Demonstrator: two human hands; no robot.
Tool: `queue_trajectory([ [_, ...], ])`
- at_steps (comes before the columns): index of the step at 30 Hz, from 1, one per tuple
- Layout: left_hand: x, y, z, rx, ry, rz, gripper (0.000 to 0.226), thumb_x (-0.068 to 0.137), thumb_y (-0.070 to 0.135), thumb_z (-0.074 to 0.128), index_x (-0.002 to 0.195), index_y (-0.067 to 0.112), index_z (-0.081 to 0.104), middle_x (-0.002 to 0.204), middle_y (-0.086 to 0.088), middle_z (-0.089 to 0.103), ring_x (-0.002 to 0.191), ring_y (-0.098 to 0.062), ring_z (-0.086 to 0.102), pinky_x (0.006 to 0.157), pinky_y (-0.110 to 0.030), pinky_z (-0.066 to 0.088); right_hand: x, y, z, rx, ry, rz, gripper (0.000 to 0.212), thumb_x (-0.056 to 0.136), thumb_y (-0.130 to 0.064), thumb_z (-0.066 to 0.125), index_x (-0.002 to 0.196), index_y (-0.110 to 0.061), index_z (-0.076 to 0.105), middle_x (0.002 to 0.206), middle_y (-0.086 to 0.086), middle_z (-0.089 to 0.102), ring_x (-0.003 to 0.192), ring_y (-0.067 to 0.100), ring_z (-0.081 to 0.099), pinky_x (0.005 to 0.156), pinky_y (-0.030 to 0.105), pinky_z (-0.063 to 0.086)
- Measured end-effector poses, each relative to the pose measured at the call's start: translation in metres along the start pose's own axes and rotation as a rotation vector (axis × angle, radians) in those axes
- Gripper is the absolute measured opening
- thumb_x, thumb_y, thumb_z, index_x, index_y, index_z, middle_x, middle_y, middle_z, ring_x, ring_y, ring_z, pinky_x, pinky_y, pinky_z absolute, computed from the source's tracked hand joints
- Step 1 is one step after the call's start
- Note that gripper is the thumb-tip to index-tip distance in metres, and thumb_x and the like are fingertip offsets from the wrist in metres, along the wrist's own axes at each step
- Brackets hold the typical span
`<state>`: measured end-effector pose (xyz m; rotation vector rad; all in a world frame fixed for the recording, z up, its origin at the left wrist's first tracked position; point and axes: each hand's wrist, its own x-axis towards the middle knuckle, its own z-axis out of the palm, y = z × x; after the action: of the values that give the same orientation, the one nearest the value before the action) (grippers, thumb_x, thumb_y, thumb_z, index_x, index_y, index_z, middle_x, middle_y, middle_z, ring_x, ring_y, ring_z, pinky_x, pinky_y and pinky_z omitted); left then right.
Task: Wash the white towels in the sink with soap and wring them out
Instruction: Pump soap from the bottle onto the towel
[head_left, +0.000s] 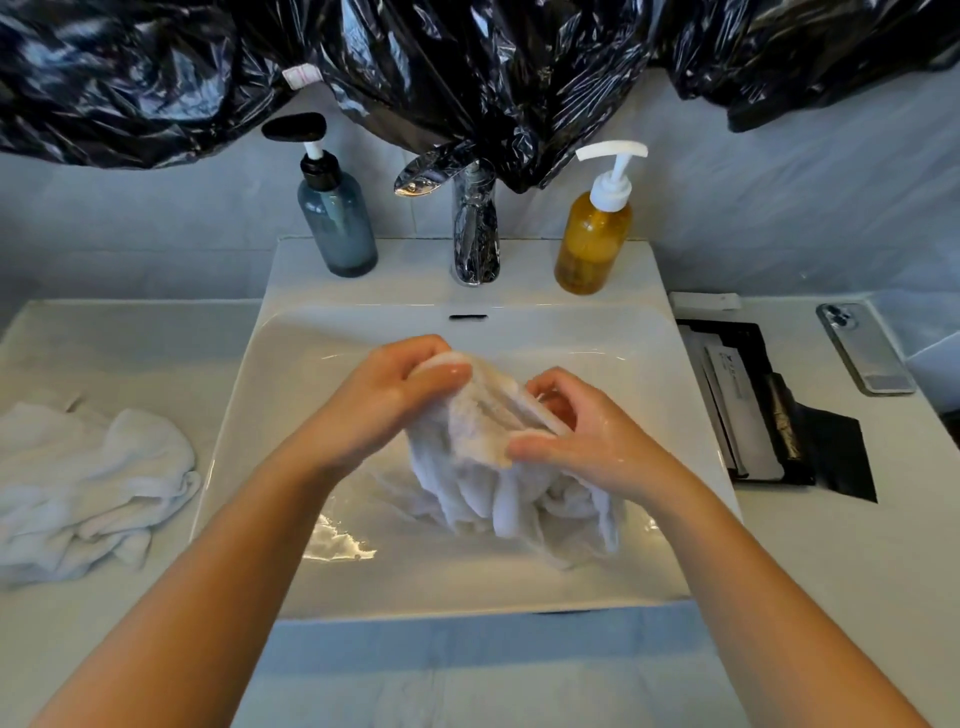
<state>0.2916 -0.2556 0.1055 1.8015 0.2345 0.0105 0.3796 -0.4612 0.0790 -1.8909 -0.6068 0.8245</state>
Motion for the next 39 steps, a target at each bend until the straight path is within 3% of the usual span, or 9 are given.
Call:
queue_trajectory([
  [5,-0.011,0.014,-0.029,0.345,-0.233,-0.038,0.023,0.085,0.011,0.069,0.095,0.021,0.051,0.09,0.0,0.068,0.081,-0.02,0.065,0.073,-0.037,0.057,-0.014,-0.01,-0.023,-0.089,-0.117,-0.059,0.02,0.084,-0.017,0.078,0.099,-0.025,0.068,0.091,-0.008,0.068,0.086,0.009,0.064,0.075,0.028,0.055],
  [7,-0.012,0.027,-0.027,0.564,-0.354,-0.045,0.03,0.081,0.02,0.068,0.103,0.033,0.051,0.089,0.008,0.061,0.079,-0.014,0.059,0.072,-0.034,0.053,-0.019,-0.023,-0.026,0.03,-0.133,-0.122,0.027,0.083,-0.015,0.079,0.106,-0.023,0.066,0.098,-0.002,0.069,0.093,0.014,0.066,0.079,0.028,0.055],
  [10,-0.013,0.051,-0.027,0.36,-0.418,0.002,0.017,0.078,0.042,0.065,0.083,0.028,0.058,0.073,0.012,0.056,0.068,-0.008,0.05,0.062,-0.02,0.04,-0.021,-0.045,-0.03,-0.015,-0.194,-0.097,0.031,0.082,-0.032,0.077,0.109,-0.027,0.064,0.103,-0.003,0.068,0.098,0.015,0.066,0.08,0.024,0.053],
  [15,-0.016,0.068,-0.034,-0.055,-0.287,0.067,0.023,0.074,0.026,0.074,0.077,0.015,0.054,0.067,0.007,0.056,0.063,-0.007,0.051,0.055,-0.014,0.039,-0.023,-0.066,-0.038,-0.254,-0.074,-0.161,0.019,0.099,-0.024,0.059,0.081,-0.02,0.064,0.068,-0.014,0.053,0.065,0.001,0.049,0.064,0.022,0.036],
  [19,-0.016,0.08,-0.03,-0.169,0.011,0.098,0.029,0.08,0.037,0.069,0.086,0.01,0.061,0.076,0.004,0.063,0.071,-0.008,0.058,0.066,-0.021,0.047,-0.026,-0.082,-0.026,0.394,0.108,-0.164,0.019,0.095,-0.028,0.057,0.079,-0.023,0.067,0.083,-0.002,0.061,0.085,0.009,0.058,0.081,0.03,0.046],
  [21,-0.011,0.08,-0.004,-0.235,0.333,0.057,0.032,0.094,0.036,0.06,0.073,0.012,0.056,0.065,0.007,0.057,0.065,-0.006,0.051,0.067,-0.027,0.043,-0.023,-0.09,0.006,0.623,0.236,-0.139,0.019,0.089,-0.03,0.056,0.073,-0.019,0.059,0.075,0.001,0.058,0.074,0.012,0.057,0.071,0.03,0.047],
  [25,-0.008,0.072,0.075,-0.147,0.657,-0.059,0.045,0.101,0.027,0.049,0.058,0.017,0.041,0.055,0.002,0.04,0.058,-0.014,0.034,0.056,-0.034,0.031,-0.002,-0.102,0.048,0.518,0.631,-0.065,0.049,0.099,-0.022,0.055,0.052,-0.012,0.06,0.052,-0.006,0.055,0.056,0.012,0.048,0.056,0.026,0.041],
  [28,0.0,0.063,0.076,-0.104,0.7,-0.065,0.046,0.099,0.018,0.048,0.056,0.016,0.034,0.051,0.002,0.036,0.048,-0.009,0.03,0.052,-0.033,0.025,0.008,-0.095,0.054,0.459,0.705,-0.028,0.048,0.097,-0.016,0.051,0.05,-0.014,0.056,0.047,-0.002,0.053,0.056,0.023,0.048,0.06,0.039,0.042],
  [39,0.005,0.041,0.087,-0.075,0.656,-0.008,0.046,0.097,0.014,0.05,0.054,0.018,0.033,0.042,0.007,0.035,0.044,-0.006,0.032,0.047,-0.025,0.027,0.019,-0.072,0.051,0.494,0.736,0.107,0.045,0.096,-0.009,0.05,0.052,-0.018,0.039,0.048,-0.006,0.044,0.056,0.017,0.041,0.056,0.031,0.036],
])
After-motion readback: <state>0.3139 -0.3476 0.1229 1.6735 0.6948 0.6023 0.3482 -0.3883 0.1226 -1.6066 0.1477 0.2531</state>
